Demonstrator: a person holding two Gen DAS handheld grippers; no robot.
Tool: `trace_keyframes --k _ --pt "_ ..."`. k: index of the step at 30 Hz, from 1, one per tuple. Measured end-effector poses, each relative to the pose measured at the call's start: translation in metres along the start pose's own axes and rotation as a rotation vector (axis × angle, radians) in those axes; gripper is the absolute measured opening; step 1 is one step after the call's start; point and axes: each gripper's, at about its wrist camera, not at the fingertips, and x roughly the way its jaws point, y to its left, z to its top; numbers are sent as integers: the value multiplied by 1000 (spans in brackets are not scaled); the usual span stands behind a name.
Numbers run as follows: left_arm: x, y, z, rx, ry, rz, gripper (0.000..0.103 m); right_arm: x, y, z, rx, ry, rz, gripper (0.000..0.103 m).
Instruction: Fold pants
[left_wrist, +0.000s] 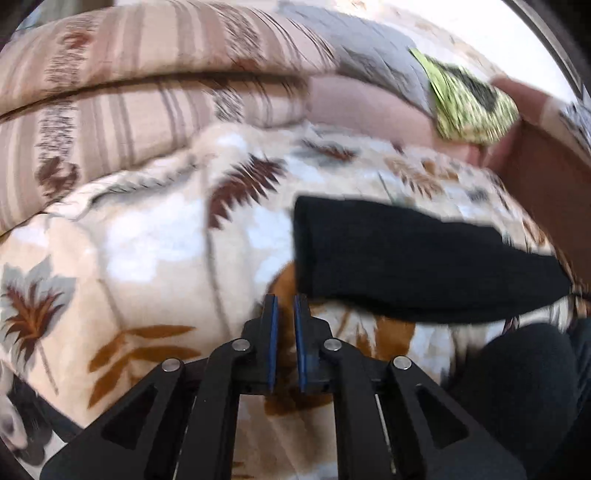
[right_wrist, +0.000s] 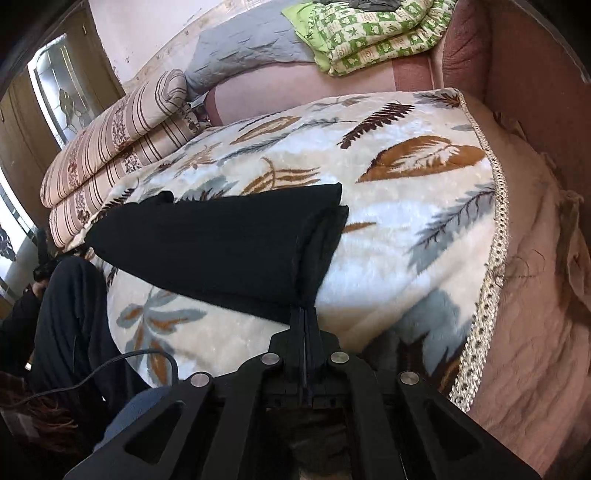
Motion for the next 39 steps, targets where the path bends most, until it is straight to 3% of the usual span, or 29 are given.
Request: trace_keyframes --k 4,7,10,12,14,17,19,22,23,28,30,31,32,33,34,36,39 --pt "-28 -7 12 -48 -97 -39 8 -11 -1 -6 -6 1 -76 2" --pt "-33 -36 25 16 -104 -148 8 -29 4 -2 -23 -40 -131 6" --pt "-13 -72 26 137 -28 -224 8 -46 16 13 -43 -99 -136 9" --pt "17 -81 22 180 72 -178 8 -47 24 25 -47 -113 -133 18" --pt "50 -75 14 155 184 -117 6 -43 32 36 -49 -122 -108 22" --pt "52 -62 17 90 154 -146 2 -22 44 47 -88 -82 -68 22" --pt "52 -62 18 91 152 -146 2 4 48 47 -104 22 -36 21" --pt "52 -62 17 103 144 -150 2 40 42 33 -108 221 -66 21" --pt "53 -60 17 89 144 -158 2 36 43 32 -116 196 -60 21" --pt "40 -59 26 36 122 -187 4 27 50 38 -116 229 -102 22" --pt "27 -60 37 29 81 -198 5 16 61 49 -156 173 -116 23" --pt "22 -58 48 4 57 -201 7 12 68 59 -167 120 -116 30" --pt "21 -55 57 -19 46 -199 13 9 74 70 -168 65 -122 45" --pt "24 -52 68 -50 42 -193 17 11 78 81 -153 17 -126 53" --pt "31 -50 80 -88 55 -181 17 16 80 89 -131 -16 -134 65" --pt "49 -50 92 -133 122 -196 17 34 81 102 -75 -33 -171 66" --pt "73 -68 94 -96 217 -250 17 78 76 101 10 89 -196 66"
